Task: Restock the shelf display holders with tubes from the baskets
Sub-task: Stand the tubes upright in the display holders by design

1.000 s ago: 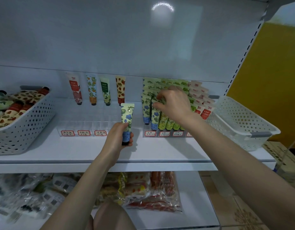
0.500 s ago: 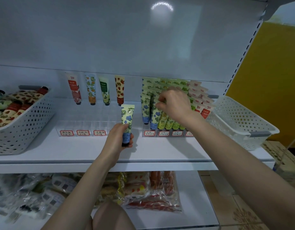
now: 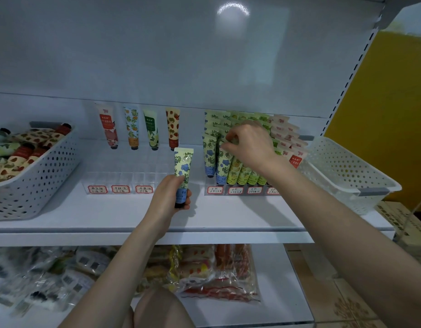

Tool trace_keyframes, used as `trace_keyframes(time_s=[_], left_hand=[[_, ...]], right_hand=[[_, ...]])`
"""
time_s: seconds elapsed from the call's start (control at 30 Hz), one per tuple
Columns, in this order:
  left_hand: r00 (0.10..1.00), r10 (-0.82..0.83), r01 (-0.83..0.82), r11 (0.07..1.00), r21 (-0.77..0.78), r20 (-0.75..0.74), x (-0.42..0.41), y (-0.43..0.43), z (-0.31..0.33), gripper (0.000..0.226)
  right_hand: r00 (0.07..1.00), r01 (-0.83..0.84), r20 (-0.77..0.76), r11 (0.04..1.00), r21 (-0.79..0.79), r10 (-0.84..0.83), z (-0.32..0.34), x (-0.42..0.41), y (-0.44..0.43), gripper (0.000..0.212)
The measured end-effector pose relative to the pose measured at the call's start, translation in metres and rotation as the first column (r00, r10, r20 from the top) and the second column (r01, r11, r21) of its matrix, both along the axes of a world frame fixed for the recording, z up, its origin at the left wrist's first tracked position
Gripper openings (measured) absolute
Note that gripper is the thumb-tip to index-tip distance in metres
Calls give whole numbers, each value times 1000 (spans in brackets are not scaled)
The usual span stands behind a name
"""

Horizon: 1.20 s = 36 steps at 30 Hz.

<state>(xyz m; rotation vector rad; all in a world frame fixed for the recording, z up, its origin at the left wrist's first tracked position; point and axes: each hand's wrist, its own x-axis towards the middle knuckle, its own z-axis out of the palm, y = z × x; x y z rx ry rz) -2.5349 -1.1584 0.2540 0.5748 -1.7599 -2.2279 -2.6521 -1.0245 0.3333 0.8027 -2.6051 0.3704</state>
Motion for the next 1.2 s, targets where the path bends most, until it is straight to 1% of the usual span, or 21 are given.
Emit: trace_keyframes(time_s=[0.07,0.13,0.17,0.2,0.27,0.33,0.37,0.43,0.47,0.5,0.57,0.63,0.7,0.73,0.77,0.83,0.9,1.03,1.2], left_hand=[[999,-13,9,997,-83,-49,2,0,-1,14],[991,-51,29,984,-175,-124,4,-1,-4,9],[985,-76,43,977,-209,-153,4,-2,-4,8],[980,-102,60,970,-236,-171,4,-2,-4,8],[971,-145,84,951,-298,-188,4,-1,-3,10],[963,-179,102,933,-344,-200,4,1,-1,12],[962,-186,102,925,-365,-202,4,2,-1,12],[967,-157,63,910,-411,-199,2,3,-2,11],[976,-124,30,891,-454,-177,1,2,-5,15],[988,-82,3,852,-523,-128,-1,1,-10,26],[1000,-14,30,718,-696,28,-1,-3,-25,46],[989,3,122,547,-828,147,2,-5,-41,49],[984,1,163,384,-909,177,3,-5,-50,43],[986,-1,160,327,-931,169,3,-4,-52,40],[987,0,155,287,-945,162,1,-5,-54,38],[987,-4,155,224,-962,158,-2,-7,-56,37],[989,-20,150,190,-970,149,-4,-10,-58,36],[992,-28,127,179,-976,124,-3,-12,-60,36],[992,-23,128,175,-976,126,-1,-11,-60,39]], right_hand=[[999,-22,-32,996,-81,20,2,-1,0,26],[994,-101,-56,963,-250,90,6,4,-1,26],[988,-150,-26,934,-323,150,10,9,-3,27],[976,-195,26,912,-360,218,13,15,-5,28],[928,-269,145,888,-373,342,16,25,-8,29],[879,-318,227,870,-377,420,17,29,-9,23],[870,-326,243,871,-368,428,17,30,-9,20],[892,-323,218,894,-310,397,17,30,-10,19],[915,-312,171,910,-272,365,16,29,-9,19],[944,-287,102,932,-220,315,15,28,-9,21],[978,-205,-67,974,-92,199,12,24,-7,26],[972,-152,-180,988,3,150,8,20,-6,30],[952,-166,-254,985,46,172,1,16,-6,29],[940,-172,-290,983,60,182,-2,15,-7,26],[929,-170,-324,984,56,179,-5,14,-8,25],[925,-132,-346,987,89,155,-8,15,-9,28],[931,-112,-338,989,101,140,-10,14,-12,28],[941,-90,-316,989,114,122,-10,12,-14,29],[932,-88,-337,985,149,134,-12,11,-17,29]])
